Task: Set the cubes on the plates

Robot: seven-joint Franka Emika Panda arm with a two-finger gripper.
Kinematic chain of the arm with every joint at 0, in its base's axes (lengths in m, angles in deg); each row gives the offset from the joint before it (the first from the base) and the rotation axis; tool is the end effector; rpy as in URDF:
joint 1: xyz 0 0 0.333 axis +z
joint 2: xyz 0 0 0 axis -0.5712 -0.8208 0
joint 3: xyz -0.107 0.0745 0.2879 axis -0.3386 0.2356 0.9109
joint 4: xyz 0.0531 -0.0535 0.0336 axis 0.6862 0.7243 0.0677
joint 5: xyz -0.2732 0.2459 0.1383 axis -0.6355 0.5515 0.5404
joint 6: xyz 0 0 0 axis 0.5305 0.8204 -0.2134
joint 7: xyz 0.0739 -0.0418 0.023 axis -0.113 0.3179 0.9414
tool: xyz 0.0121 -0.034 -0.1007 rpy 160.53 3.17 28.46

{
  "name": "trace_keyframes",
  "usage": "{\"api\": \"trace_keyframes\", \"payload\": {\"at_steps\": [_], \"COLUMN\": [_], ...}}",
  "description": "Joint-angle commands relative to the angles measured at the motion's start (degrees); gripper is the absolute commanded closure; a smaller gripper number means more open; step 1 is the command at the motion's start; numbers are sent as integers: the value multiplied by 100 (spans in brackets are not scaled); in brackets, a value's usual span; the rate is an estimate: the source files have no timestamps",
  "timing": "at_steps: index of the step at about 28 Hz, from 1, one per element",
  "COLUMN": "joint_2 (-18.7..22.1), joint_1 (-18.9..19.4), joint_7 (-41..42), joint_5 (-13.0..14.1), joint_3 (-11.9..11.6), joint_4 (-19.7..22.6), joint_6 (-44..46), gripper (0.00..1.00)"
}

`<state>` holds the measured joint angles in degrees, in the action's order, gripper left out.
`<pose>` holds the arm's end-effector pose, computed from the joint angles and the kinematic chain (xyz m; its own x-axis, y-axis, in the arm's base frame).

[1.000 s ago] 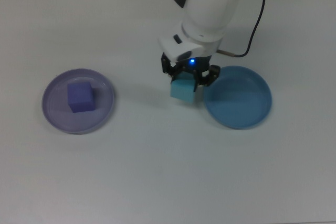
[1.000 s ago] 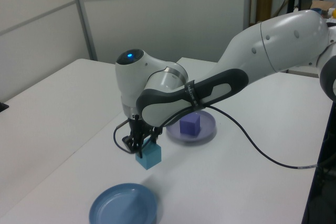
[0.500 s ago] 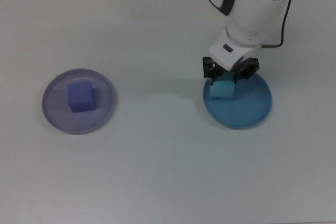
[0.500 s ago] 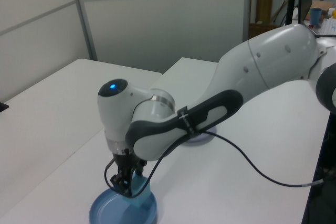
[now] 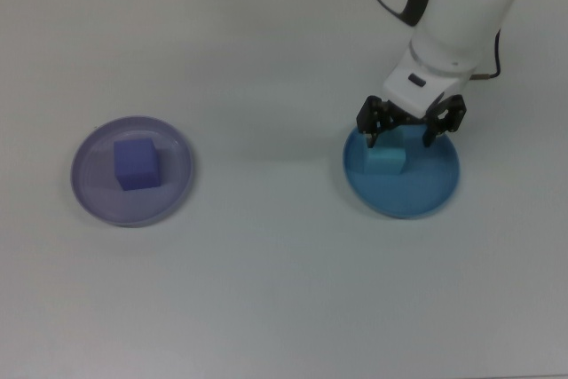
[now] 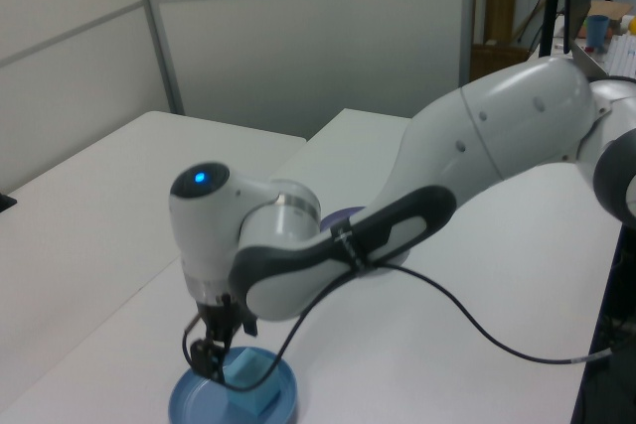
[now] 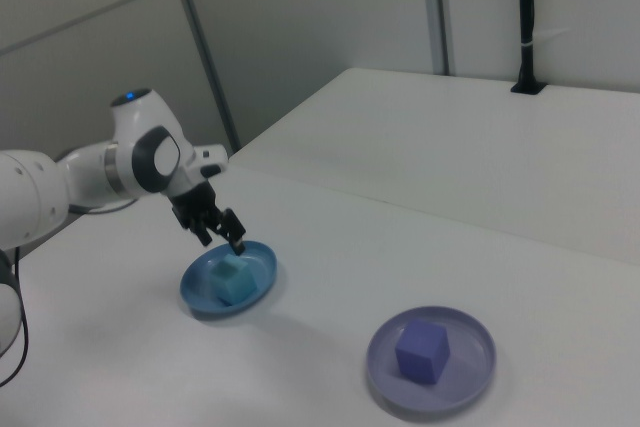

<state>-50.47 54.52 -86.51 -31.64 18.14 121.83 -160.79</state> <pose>0.6221 0.3071 0.3989 0.9832 0.1202 0.1374 0.1106 -0.9910 0.0758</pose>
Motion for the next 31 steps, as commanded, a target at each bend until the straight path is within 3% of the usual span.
{"api": "trace_keyframes", "payload": {"at_steps": [1, 8, 16, 17, 20, 24, 31], "joint_2": [615, 1134, 1740, 1897, 2136, 2417, 2681], "joint_1": [-114, -641, -1344, -1397, -1275, -721, -615], "joint_7": [-24, 195, 1741, 1925, 2164, 2182, 1998], "joint_5": [301, 240, 477, 643, 767, 776, 776], "joint_3": [-78, -87, -113, -261, -665, -1298, -1712], "joint_4": [103, 95, 138, 199, 472, 727, 745], "joint_6": [343, 1265, 2549, 2619, 2620, 2584, 2576], "gripper": [0, 0, 0, 0, 0, 0, 0]}}
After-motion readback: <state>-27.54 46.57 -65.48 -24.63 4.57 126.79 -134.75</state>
